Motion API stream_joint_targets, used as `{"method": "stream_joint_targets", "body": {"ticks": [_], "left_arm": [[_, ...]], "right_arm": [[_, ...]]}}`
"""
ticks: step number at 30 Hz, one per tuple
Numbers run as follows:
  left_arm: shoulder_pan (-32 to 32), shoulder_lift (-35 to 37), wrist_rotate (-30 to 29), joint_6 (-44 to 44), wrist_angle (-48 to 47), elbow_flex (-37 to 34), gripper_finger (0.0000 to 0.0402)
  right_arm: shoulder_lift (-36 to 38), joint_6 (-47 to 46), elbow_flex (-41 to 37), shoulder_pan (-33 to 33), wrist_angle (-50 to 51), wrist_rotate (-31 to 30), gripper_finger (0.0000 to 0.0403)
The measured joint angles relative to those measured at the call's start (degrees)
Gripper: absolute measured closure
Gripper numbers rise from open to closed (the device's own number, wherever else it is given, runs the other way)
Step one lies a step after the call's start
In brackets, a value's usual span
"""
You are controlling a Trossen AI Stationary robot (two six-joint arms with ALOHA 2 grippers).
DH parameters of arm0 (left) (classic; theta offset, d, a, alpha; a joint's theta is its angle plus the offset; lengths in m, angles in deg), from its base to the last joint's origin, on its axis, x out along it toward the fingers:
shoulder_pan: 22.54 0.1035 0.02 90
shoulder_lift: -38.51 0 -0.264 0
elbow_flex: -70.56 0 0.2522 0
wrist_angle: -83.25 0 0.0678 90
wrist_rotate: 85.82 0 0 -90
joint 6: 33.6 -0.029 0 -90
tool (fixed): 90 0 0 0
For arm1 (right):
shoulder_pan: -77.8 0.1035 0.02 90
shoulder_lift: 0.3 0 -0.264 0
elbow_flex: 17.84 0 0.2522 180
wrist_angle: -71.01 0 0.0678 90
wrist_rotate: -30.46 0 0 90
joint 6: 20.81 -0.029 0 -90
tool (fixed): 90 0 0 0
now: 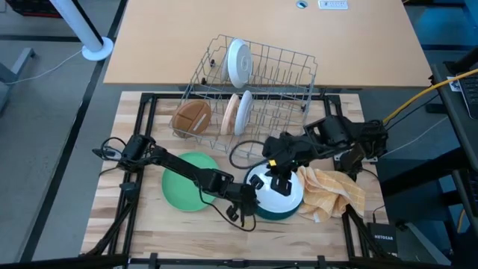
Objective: Sort dishes
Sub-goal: Put the white plate in the dish rack
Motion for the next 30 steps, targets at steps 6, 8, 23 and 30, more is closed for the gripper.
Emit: {"method": "stream_joint_targets", "body": {"ticks": [6,8,23,30], "left_arm": [[-0.81,0.04,-0.49,8.74,-5.10,3.78,0.0396],[-1.11,0.05,-0.47,11.67,-6.87,5.34,0.0396],[-1.08,0.15,-0.19,31.04,-14.93,13.61,0.0396],[-0.98,0.15,-0.11,37.47,-14.73,15.33,0.0396]], "right_arm": [[0.00,0.00,0.00,3.87,2.23,0.00,0.0283],[0.00,0.00,0.00,5.37,2.23,0.00,0.0283],[-1.11,1.77,-3.33,14.85,2.16,-1.11,0.0283],[-1.14,2.14,-12.04,18.08,2.16,-0.94,0.0283]]}}
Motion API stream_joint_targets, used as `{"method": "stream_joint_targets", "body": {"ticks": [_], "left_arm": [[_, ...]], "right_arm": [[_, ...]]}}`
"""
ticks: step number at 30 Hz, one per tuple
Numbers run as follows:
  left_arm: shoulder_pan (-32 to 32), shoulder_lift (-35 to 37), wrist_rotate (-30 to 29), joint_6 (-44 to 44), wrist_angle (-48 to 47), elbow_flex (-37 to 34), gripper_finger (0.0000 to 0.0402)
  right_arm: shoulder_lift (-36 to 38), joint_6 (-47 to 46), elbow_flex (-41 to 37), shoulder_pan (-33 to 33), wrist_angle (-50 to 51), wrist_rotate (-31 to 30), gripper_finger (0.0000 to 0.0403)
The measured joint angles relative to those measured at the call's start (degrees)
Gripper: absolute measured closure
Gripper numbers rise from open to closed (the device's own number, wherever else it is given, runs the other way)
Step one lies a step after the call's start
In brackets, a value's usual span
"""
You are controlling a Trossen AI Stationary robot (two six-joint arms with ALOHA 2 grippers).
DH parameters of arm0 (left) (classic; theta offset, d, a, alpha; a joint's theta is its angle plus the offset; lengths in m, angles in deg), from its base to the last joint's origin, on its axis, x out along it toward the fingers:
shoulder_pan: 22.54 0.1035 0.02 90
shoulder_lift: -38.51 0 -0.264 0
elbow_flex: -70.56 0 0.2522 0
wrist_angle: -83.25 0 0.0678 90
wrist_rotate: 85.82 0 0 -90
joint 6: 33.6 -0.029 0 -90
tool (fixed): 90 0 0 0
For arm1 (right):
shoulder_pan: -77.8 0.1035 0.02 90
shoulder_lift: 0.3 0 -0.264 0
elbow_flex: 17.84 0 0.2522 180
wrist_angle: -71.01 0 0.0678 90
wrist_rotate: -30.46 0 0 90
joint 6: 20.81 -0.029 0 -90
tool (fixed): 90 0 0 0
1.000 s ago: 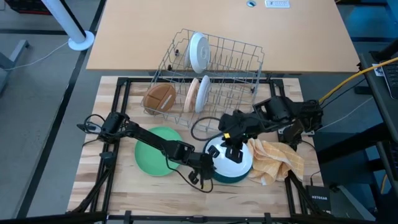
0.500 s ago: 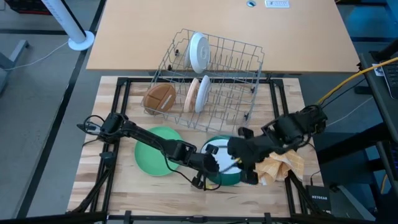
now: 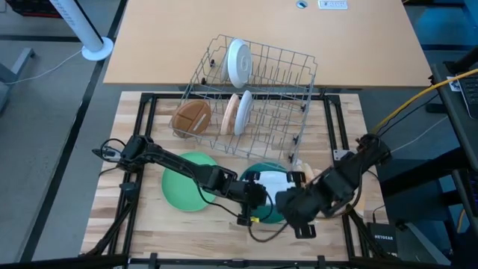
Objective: Sort dishes
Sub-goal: Put the white plate in the dish rack
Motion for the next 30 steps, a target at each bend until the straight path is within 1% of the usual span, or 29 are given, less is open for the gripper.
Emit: {"method": "stream_joint_targets", "body": {"ticks": [5,9,14,16,19,21,28,30], "left_arm": [[-0.02,0.00,-0.15,1.27,-0.03,0.00,0.0396],[-0.02,0.02,-0.15,1.32,-0.01,0.00,0.0396],[-0.02,0.02,0.34,1.45,0.01,0.00,0.0396],[-0.02,0.02,0.55,1.36,0.00,0.00,0.0396],[-0.02,0.04,0.68,0.92,-0.01,0.00,0.0396],[-0.02,0.04,0.68,0.91,-0.05,0.00,0.0396],[-0.20,0.04,0.70,0.90,-0.12,0.00,0.0396],[-0.22,0.04,0.82,0.88,-0.47,0.01,0.0396]], "right_arm": [[0.00,-0.70,-8.30,2.18,0.07,-4.53,0.0283],[-0.02,-1.18,-13.94,1.96,-0.29,-5.85,0.0283],[-0.02,-0.78,-18.72,1.98,-3.19,-11.68,0.0283],[-0.02,-0.47,-20.00,1.98,-4.90,-11.16,0.0283],[-0.02,-0.31,-21.34,1.98,-8.21,-7.84,0.0283],[-0.02,-0.29,-21.88,1.98,-10.09,-6.71,0.0283],[-0.02,-0.49,-24.07,1.42,-13.64,-8.55,0.0283],[-0.02,-0.78,-24.06,1.14,-13.73,-7.80,0.0283]]}}
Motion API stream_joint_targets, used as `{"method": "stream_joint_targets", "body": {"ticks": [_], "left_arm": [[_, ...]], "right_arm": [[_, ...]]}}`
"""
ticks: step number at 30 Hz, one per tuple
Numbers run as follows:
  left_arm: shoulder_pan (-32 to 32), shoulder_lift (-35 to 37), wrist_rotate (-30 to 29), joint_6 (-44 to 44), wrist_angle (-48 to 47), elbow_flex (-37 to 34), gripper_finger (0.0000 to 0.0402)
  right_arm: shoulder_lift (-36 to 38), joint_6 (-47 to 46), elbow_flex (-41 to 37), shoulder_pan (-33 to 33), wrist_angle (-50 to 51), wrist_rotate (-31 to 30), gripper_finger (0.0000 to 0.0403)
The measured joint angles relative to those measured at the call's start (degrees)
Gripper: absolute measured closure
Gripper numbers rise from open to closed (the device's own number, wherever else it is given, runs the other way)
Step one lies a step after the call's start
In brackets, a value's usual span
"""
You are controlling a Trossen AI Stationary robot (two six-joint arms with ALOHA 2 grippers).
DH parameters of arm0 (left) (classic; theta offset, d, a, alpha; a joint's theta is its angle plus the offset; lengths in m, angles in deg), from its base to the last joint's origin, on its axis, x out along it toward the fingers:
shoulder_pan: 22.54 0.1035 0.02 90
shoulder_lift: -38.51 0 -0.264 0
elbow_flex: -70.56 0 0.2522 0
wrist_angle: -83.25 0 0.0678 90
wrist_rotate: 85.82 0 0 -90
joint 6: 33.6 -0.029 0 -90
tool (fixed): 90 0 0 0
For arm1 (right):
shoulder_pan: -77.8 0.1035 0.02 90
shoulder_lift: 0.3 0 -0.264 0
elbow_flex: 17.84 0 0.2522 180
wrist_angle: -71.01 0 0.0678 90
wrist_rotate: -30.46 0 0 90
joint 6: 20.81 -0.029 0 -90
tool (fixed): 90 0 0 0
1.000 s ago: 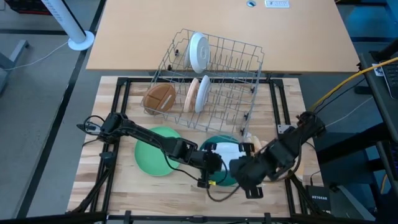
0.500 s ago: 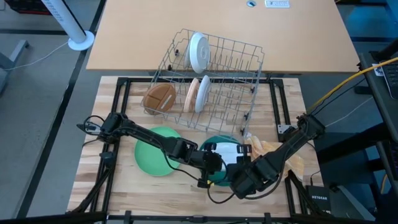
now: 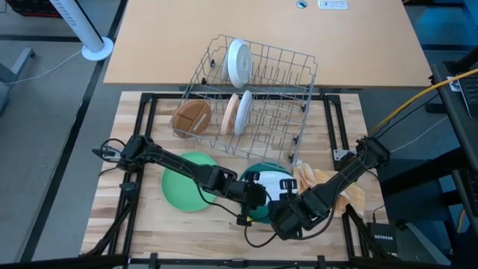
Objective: Sort dishes
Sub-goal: Put the white plate in the dish rack
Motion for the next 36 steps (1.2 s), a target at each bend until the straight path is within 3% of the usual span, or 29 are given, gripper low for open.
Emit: {"method": "stream_joint_targets", "body": {"ticks": [6,12,36], "left_arm": [[-0.08,0.05,0.60,-0.22,-1.42,0.04,0.0396],[-0.08,0.09,0.96,-0.76,-1.88,0.06,0.0397],[-0.11,0.09,1.49,-3.82,-3.67,0.06,0.0397]], "right_arm": [[-0.02,-1.56,3.60,0.13,0.27,2.53,0.0283],[0.02,-1.23,5.77,-0.08,0.21,-3.89,0.0283],[0.13,3.92,-4.95,-1.80,-9.18,-1.30,0.0283]]}}
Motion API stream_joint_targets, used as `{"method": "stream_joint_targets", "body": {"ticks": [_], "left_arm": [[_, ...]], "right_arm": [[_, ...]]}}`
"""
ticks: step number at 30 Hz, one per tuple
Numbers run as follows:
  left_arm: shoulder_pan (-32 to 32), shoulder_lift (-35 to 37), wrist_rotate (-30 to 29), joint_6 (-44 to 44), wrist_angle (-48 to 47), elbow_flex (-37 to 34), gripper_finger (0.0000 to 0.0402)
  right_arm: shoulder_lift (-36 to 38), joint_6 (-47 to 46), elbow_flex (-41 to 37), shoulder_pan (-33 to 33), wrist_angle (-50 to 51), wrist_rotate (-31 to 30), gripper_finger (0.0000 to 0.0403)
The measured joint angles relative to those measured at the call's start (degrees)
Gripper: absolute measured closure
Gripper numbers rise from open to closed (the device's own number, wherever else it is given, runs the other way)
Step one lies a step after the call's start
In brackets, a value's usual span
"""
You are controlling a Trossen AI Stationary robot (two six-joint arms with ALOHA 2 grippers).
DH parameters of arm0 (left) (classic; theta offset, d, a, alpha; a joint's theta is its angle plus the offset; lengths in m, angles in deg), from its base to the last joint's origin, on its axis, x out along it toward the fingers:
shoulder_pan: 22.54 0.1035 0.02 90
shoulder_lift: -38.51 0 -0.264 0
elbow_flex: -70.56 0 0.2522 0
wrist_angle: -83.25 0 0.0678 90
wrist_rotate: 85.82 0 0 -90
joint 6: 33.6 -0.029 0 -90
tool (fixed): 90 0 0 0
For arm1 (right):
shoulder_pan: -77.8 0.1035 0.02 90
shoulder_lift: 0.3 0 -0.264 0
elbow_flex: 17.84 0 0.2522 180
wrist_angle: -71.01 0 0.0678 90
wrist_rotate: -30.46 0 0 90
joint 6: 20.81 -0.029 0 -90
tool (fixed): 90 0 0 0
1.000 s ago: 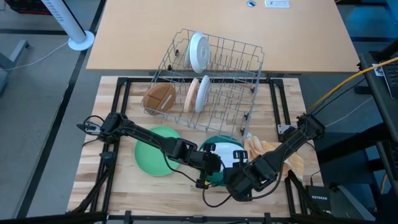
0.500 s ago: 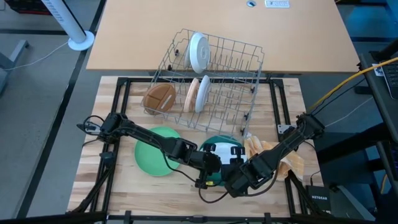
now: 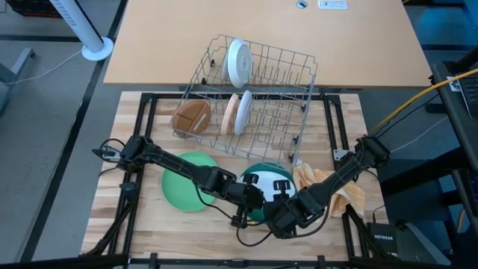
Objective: Sort dishes
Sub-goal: Put the white plate in the dish rack
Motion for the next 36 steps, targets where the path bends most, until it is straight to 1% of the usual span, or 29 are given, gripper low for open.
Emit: {"method": "stream_joint_targets", "body": {"ticks": [7,9,11,16,17,19,22,27,31,36], "left_arm": [[0.02,0.00,-0.06,-3.31,-0.79,0.00,0.0397],[0.04,0.00,-0.04,-3.74,-0.83,0.00,0.0397],[0.02,0.00,-0.02,-3.91,-0.83,-0.04,0.0397],[-0.01,0.00,0.31,-4.02,-0.60,-0.04,0.0397],[-0.02,0.00,0.26,-4.01,-0.60,-0.05,0.0397],[-0.02,0.00,0.24,-4.01,-0.65,-0.07,0.0397],[-0.02,0.00,0.17,-4.01,-0.65,-0.07,0.0395],[-0.02,0.00,-0.05,-3.91,-1.41,-0.07,0.0369],[-0.02,0.07,0.08,-3.83,-2.88,0.02,0.0351],[0.11,0.03,2.21,-6.58,-3.27,0.02,0.0323]], "right_arm": [[-0.04,2.78,-0.02,-0.77,-0.48,0.79,0.0284],[-0.07,2.85,-0.04,-0.77,-0.66,0.87,0.0292],[-0.07,3.01,-0.04,-0.77,-0.78,0.73,0.0309],[-0.07,3.37,-0.04,-0.73,-0.89,0.50,0.0380],[-0.07,3.70,-0.04,-0.73,-0.93,0.59,0.0387],[-0.07,3.77,-0.04,-0.73,-0.93,0.62,0.0386],[-0.07,3.79,-0.04,-0.73,-0.93,0.65,0.0372],[-0.11,3.62,0.76,-0.75,-0.78,1.58,0.0390],[-0.28,3.67,2.94,-0.75,-0.46,1.94,0.0388],[-0.28,4.04,5.81,-0.88,0.10,2.11,0.0390]]}}
